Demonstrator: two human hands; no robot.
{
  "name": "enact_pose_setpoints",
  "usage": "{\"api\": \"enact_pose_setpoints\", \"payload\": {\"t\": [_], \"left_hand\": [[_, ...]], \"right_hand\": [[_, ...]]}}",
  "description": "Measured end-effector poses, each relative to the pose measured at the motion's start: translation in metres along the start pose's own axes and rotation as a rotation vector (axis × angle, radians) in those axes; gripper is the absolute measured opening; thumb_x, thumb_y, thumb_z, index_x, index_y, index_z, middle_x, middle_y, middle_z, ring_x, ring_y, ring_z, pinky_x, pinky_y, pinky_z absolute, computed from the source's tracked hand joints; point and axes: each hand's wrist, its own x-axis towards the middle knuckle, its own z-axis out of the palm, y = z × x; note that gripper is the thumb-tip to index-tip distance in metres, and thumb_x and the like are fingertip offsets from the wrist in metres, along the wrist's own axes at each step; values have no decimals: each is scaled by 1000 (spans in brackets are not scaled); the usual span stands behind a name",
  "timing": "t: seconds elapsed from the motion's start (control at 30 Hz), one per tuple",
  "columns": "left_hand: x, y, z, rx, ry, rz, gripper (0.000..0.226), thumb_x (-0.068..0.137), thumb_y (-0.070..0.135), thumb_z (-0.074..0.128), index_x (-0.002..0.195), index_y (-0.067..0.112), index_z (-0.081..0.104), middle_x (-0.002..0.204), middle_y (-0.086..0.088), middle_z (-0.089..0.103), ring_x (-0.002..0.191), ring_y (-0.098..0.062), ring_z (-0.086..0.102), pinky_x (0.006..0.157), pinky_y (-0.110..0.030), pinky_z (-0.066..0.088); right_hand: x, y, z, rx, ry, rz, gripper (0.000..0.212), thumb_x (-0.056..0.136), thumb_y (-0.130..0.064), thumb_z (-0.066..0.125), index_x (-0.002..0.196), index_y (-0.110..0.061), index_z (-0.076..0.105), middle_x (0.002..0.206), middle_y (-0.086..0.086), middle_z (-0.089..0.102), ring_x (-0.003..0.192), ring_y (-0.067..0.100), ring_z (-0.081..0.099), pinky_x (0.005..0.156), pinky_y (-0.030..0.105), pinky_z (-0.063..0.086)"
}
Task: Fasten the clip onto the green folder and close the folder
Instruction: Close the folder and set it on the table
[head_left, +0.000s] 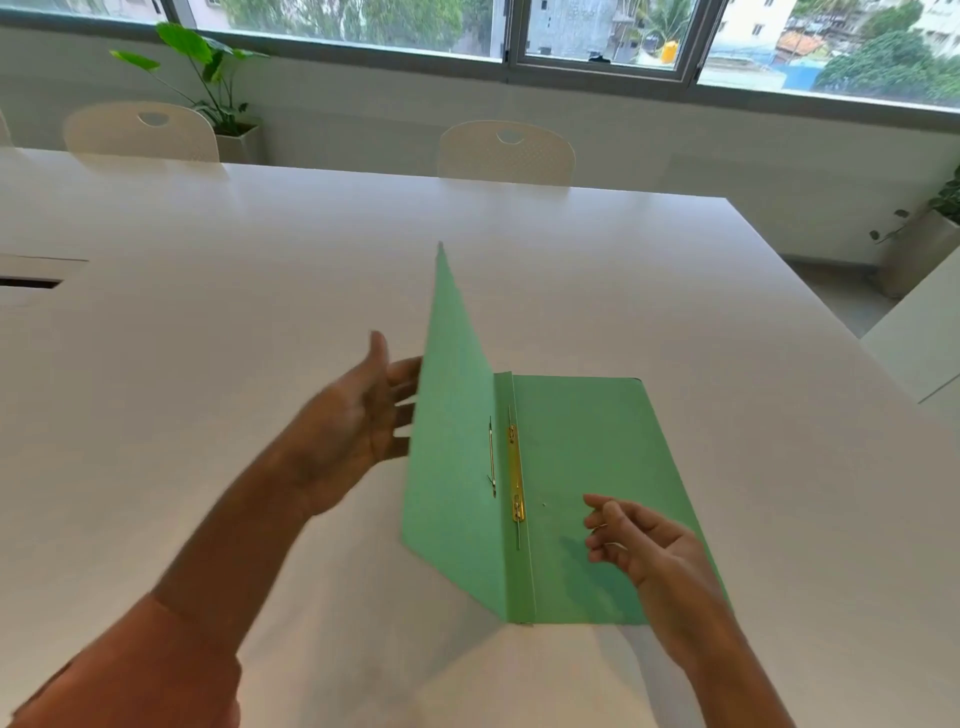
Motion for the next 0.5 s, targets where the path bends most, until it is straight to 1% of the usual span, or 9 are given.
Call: {"api": "enact_pose_setpoints", "payload": {"t": [0.07,0.1,0.17,0.23,0.3,0.37,0.4,0.43,0.5], "left_hand": [[6,-16,27,147,8,22,68,102,65,28,137,22,66,137,-4,69,124,-22,66,94,-41,57],[10,-25,40,221,13,26,64,103,64,30,139,24,64,138,2,68,125,-18,65,95,-39,57],[17,-46,59,292,38,3,59,99,62,41,140,25,62,137,9,68,125,-12,64,99,-41,57],[24,-66,76,291,82,-46,58,90,62,56,133,25,67,130,8,72,120,-11,66,100,-40,56],[33,-84,89,357,144,-98,55,87,60,66,130,26,67,127,1,71,118,-15,66,93,-31,55],[41,-100,92,487,234,-127,55,88,53,73,135,27,61,135,-2,58,121,-16,59,88,-24,51],[45,-108,91,567,270,-133,58,89,49,75,139,26,58,138,0,50,123,-15,52,91,-25,51],[47,-115,90,640,299,-132,62,88,48,76,142,25,55,140,1,44,126,-16,47,98,-30,51],[50,-125,87,736,341,-129,71,87,47,77,148,22,48,140,3,37,132,-19,43,111,-45,47]], "right_hand": [[4,-15,-11,80,-21,-9,40,91,-31,73,118,-2,76,106,24,74,87,27,70,76,30,63],[6,-24,-17,114,-37,-19,39,95,-30,69,119,0,75,108,25,73,88,28,71,76,30,63],[10,-41,-26,155,-54,-47,40,99,-30,63,120,3,74,109,27,72,89,29,71,77,31,63],[11,-59,-36,167,-40,-73,45,100,-36,59,119,3,74,109,27,73,89,29,73,76,33,64],[8,-75,-47,184,-17,-66,50,99,-45,59,115,-1,77,109,24,76,91,30,75,74,34,65],[4,-87,-60,158,-21,-46,58,92,-59,62,114,-7,79,111,19,78,94,30,77,72,34,65],[3,-91,-68,122,-29,-37,64,89,-65,63,116,-9,78,113,18,77,97,31,76,73,35,65],[1,-94,-75,83,-36,-29,69,87,-70,63,120,-10,76,116,18,76,100,32,75,75,36,65],[-1,-95,-86,6,-19,-23,68,87,-69,64,124,-13,74,119,17,75,102,33,74,77,36,65]]}}
